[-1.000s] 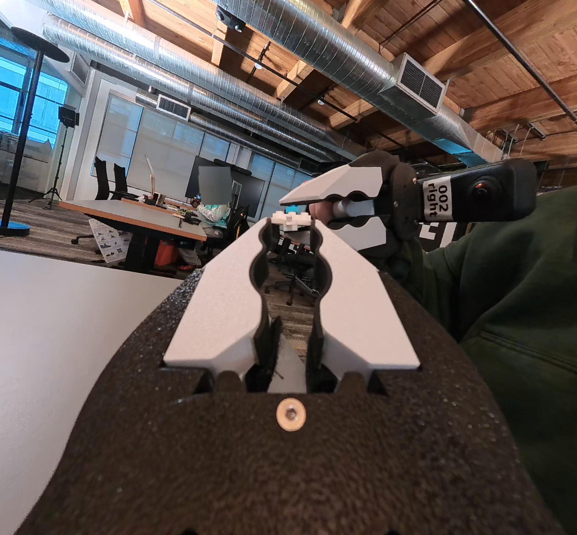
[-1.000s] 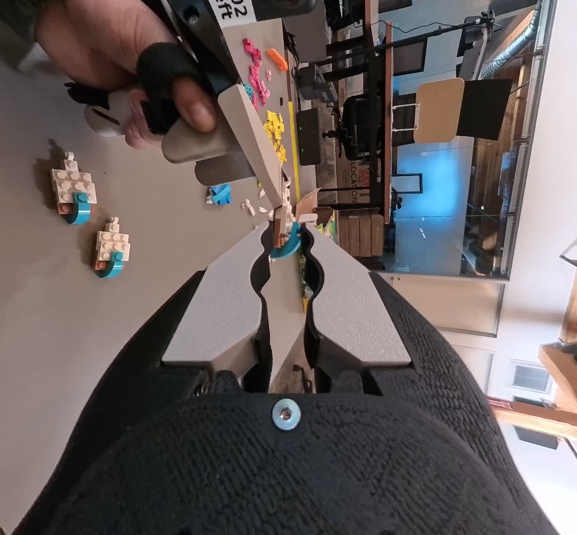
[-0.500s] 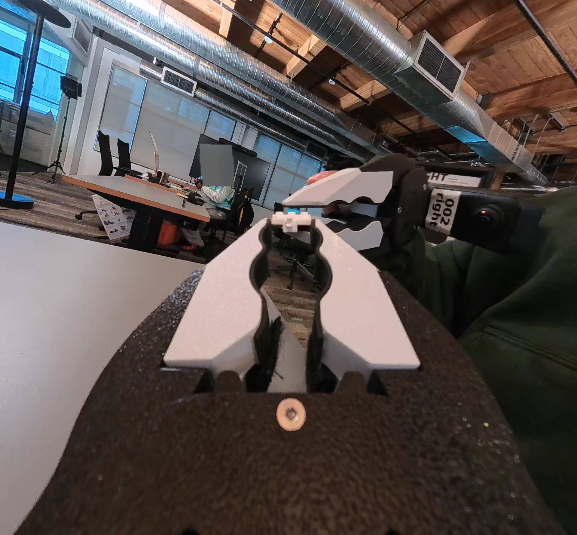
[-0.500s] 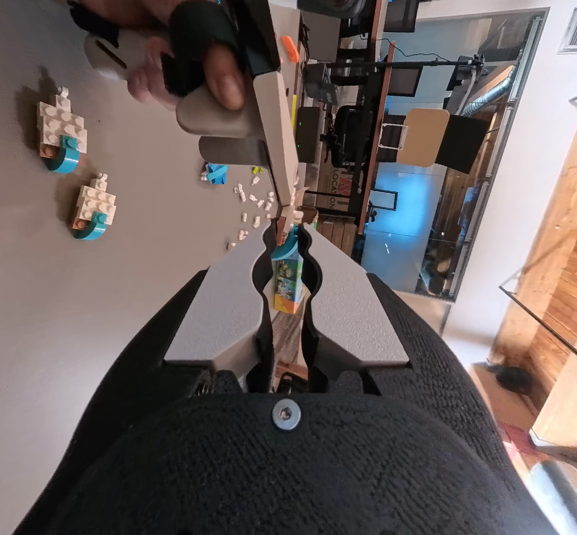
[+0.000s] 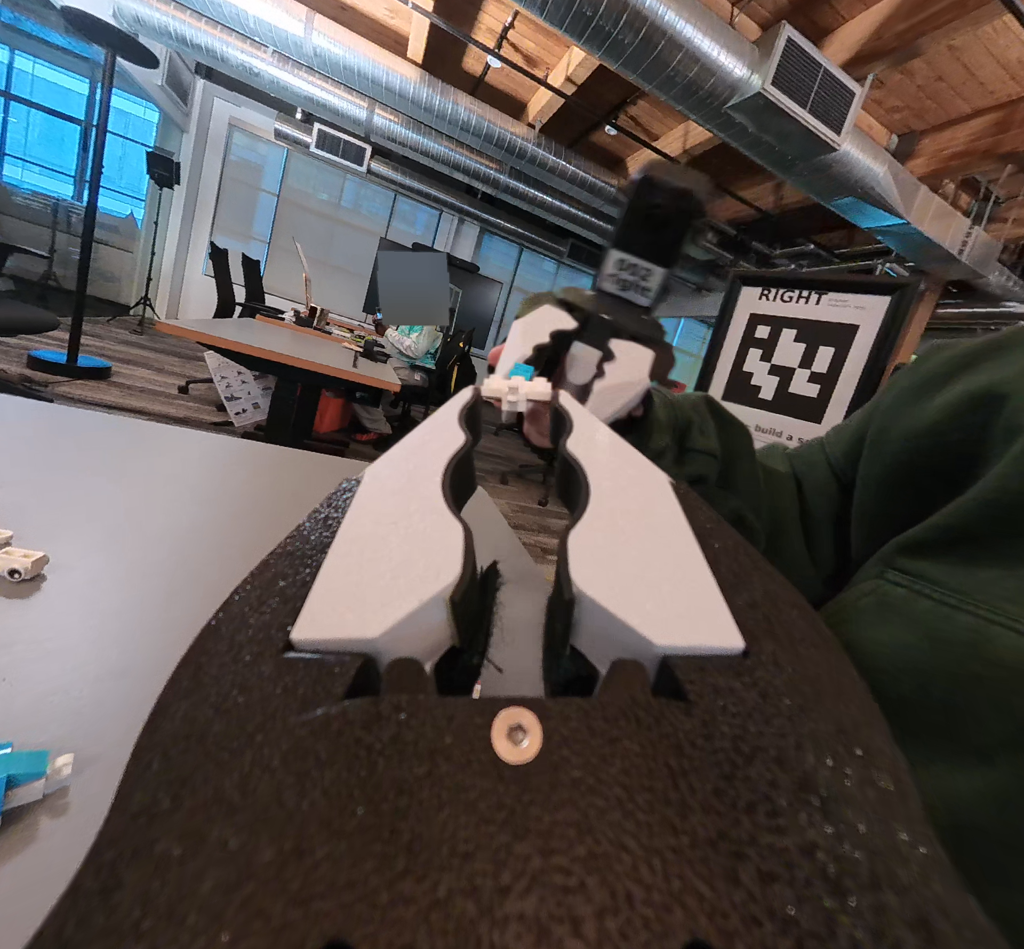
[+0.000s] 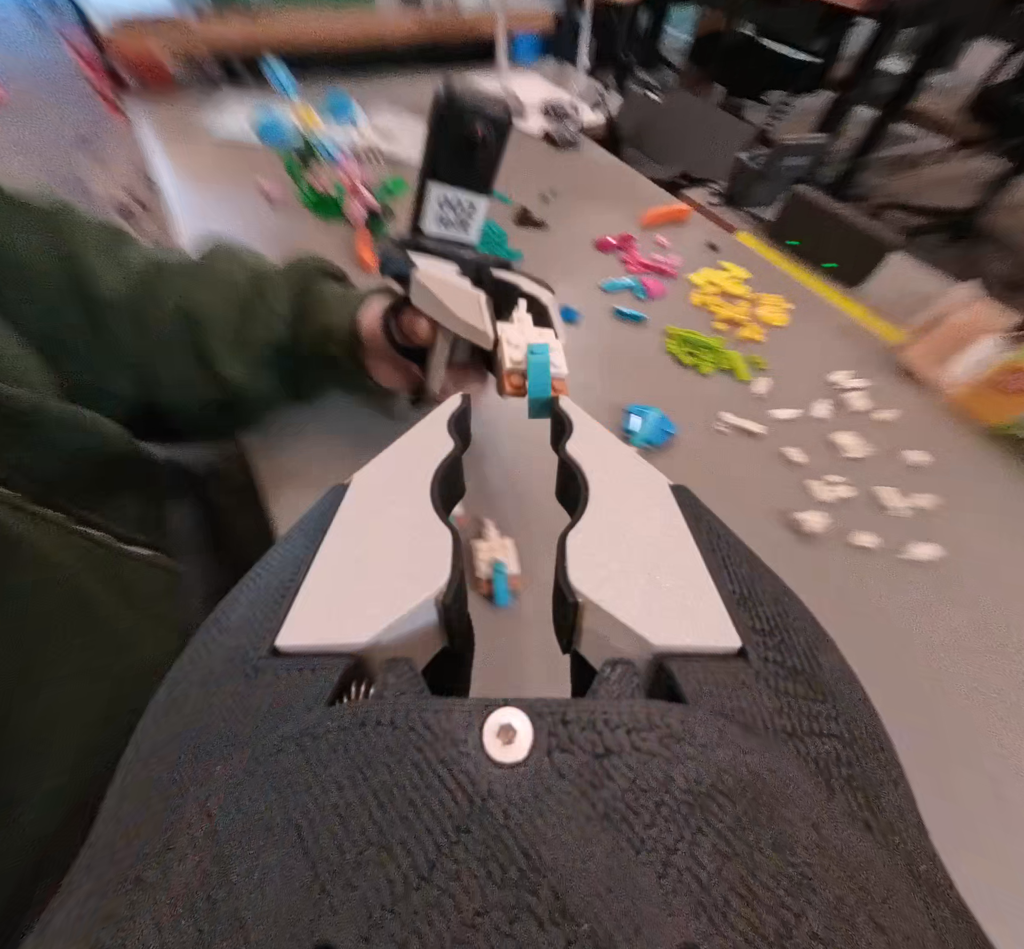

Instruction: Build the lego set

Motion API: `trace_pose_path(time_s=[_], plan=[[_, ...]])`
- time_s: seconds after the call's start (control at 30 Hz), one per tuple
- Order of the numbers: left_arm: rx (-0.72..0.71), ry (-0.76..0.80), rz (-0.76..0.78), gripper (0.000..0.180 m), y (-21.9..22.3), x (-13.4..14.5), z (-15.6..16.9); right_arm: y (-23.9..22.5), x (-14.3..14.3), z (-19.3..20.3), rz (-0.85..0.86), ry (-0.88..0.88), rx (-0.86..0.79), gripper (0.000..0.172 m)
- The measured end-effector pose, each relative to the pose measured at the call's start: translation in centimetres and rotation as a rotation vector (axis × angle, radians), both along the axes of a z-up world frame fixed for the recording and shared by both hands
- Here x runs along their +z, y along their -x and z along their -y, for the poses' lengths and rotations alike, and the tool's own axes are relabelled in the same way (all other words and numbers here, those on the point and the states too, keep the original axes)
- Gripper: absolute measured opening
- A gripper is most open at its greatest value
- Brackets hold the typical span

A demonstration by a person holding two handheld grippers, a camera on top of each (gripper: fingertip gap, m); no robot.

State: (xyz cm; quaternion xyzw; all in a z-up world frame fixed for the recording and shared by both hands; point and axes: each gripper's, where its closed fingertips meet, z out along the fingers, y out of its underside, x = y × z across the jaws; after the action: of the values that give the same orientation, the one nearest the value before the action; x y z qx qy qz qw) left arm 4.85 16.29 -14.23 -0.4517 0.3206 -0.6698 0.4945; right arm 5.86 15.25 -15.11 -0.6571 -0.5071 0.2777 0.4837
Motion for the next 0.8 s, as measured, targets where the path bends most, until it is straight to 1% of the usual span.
trace_pose_path(time_s=[0.03,0.07,0.13,0.2,0.27,0.37,0.47,0.53,0.6,0.7,0.8], plan=[[-0.012,-0.012,-0.002,0.022,-0.1,0.0,0.2,-0.1,0.6,0.3,-0.103,0.090,0.034,0.026],[-0.018,-0.019,-0.003,0.022,-0.2,0.0,0.4,-0.3,1.1,0.2,-0.178,0.134,0.046,0.022],[-0.033,-0.023,-0.001,0.022,-0.3,-0.1,0.6,-0.8,1.2,-0.2,-0.235,0.149,0.043,0.020],[-0.034,-0.012,0.000,0.022,-0.3,-0.2,0.5,-0.9,0.8,-0.1,-0.240,0.152,0.049,0.019],[-0.031,-0.007,-0.005,0.022,-0.4,-0.3,0.3,-0.9,0.3,-0.3,-0.228,0.135,0.041,0.015],[0.019,0.006,-0.035,0.022,-0.4,-0.9,-0.6,-1.7,-0.7,-1.6,-0.202,0.086,-0.036,0.017],[0.104,0.006,-0.069,0.022,-0.2,-1.3,-1.8,-3.7,-1.7,-4.0,-0.220,-0.042,-0.226,0.023],[0.144,-0.013,-0.084,0.022,-0.1,-1.4,-2.2,-5.2,-2.3,-5.0,-0.280,-0.161,-0.355,0.022],[0.165,-0.027,-0.085,0.022,-0.2,-1.3,-2.2,-6.2,-3.5,-5.8,-0.306,-0.273,-0.444,0.019],[0.186,-0.059,-0.113,0.022,-0.4,-1.5,-2.1,-6.1,-5.4,-7.0,-0.217,-0.331,-0.465,0.018],[0.199,-0.077,-0.117,0.022,-0.3,-1.4,-2.1,-5.9,-5.3,-7.7,-0.206,-0.382,-0.466,0.016]])
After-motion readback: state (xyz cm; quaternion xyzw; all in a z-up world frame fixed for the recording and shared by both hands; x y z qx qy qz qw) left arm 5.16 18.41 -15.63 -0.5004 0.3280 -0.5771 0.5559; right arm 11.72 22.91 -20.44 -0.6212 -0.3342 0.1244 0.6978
